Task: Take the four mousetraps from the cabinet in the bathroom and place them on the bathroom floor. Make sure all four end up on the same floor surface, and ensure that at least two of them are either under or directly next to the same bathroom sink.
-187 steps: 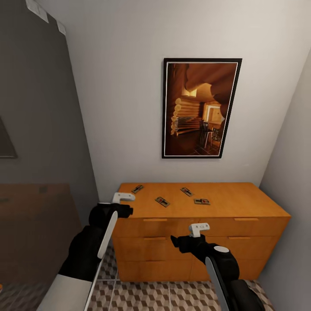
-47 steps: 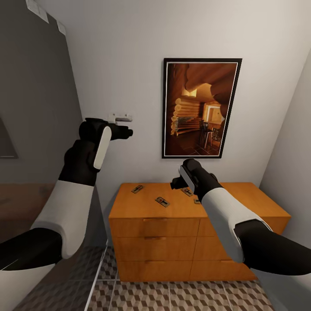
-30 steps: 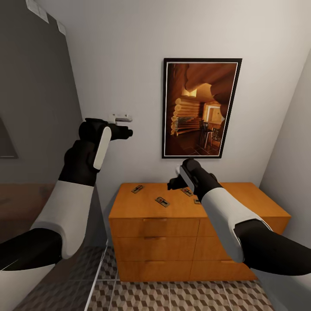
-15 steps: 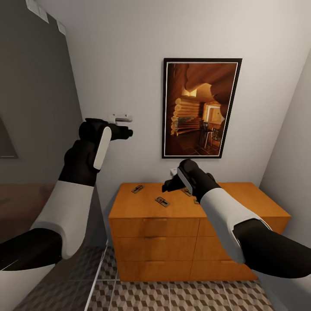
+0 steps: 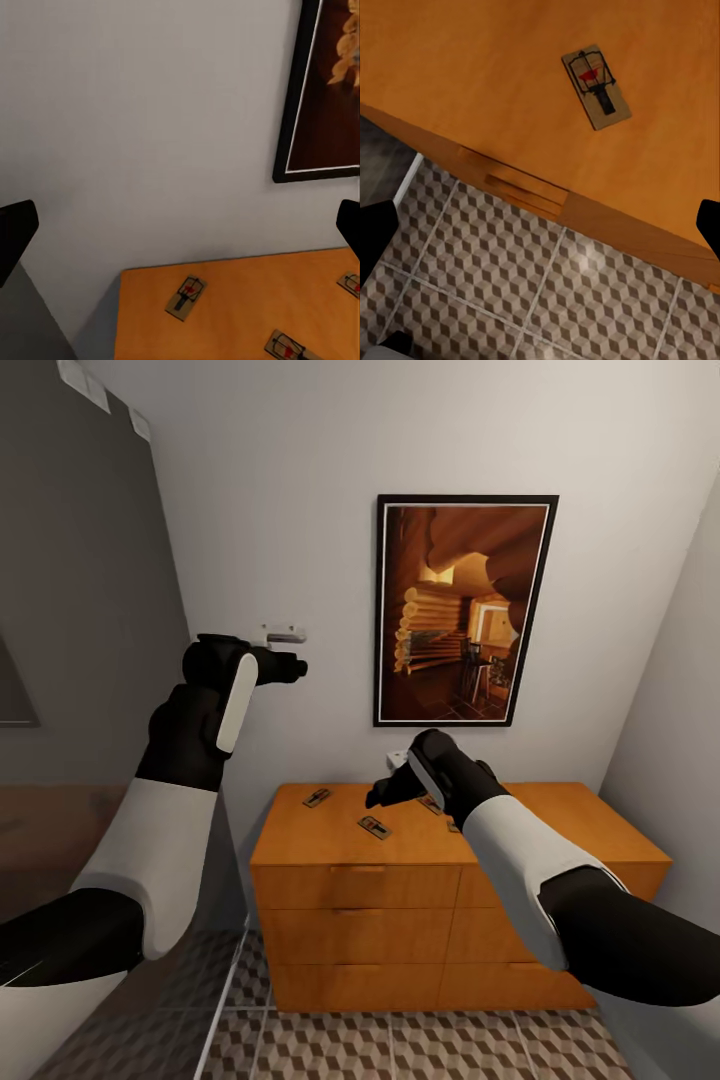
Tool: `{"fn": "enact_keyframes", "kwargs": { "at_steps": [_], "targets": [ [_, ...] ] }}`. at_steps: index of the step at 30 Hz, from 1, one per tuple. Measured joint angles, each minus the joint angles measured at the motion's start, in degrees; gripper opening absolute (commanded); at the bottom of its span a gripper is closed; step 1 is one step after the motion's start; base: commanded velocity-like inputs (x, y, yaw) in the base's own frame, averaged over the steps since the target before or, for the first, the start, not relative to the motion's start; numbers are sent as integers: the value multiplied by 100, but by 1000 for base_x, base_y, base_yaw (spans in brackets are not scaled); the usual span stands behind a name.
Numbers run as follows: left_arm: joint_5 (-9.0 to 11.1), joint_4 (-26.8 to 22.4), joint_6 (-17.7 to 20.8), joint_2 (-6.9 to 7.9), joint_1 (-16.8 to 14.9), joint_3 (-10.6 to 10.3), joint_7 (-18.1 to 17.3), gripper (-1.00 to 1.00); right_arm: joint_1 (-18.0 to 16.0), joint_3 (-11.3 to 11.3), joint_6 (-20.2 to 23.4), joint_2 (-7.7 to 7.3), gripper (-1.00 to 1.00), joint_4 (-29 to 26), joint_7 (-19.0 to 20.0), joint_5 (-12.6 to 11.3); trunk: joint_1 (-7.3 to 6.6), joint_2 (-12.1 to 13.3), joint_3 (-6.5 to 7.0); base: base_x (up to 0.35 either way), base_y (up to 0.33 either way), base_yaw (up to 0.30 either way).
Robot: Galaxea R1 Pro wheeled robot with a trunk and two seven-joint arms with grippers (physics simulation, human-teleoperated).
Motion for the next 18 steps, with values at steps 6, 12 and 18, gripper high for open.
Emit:
{"fn": "enact_keyframes", "kwargs": {
  "at_steps": [6, 12, 18],
  "targets": [
    [0, 17, 0, 0, 0, 1, 0, 100, -1, 27, 0, 0, 100, 3, 59, 10, -1, 0, 0, 53, -111, 0],
    [1, 11, 0, 2, 3, 1, 0, 100, -1, 33, 0, 0, 100, 8, 62, 16, -1, 0, 0, 123, -73, 0],
    [0, -4, 0, 6, 38, 1, 0, 100, -1, 41, 0, 0, 100, 45, 42, 23, -2, -1, 0, 149, -30, 0]
  ]
}}
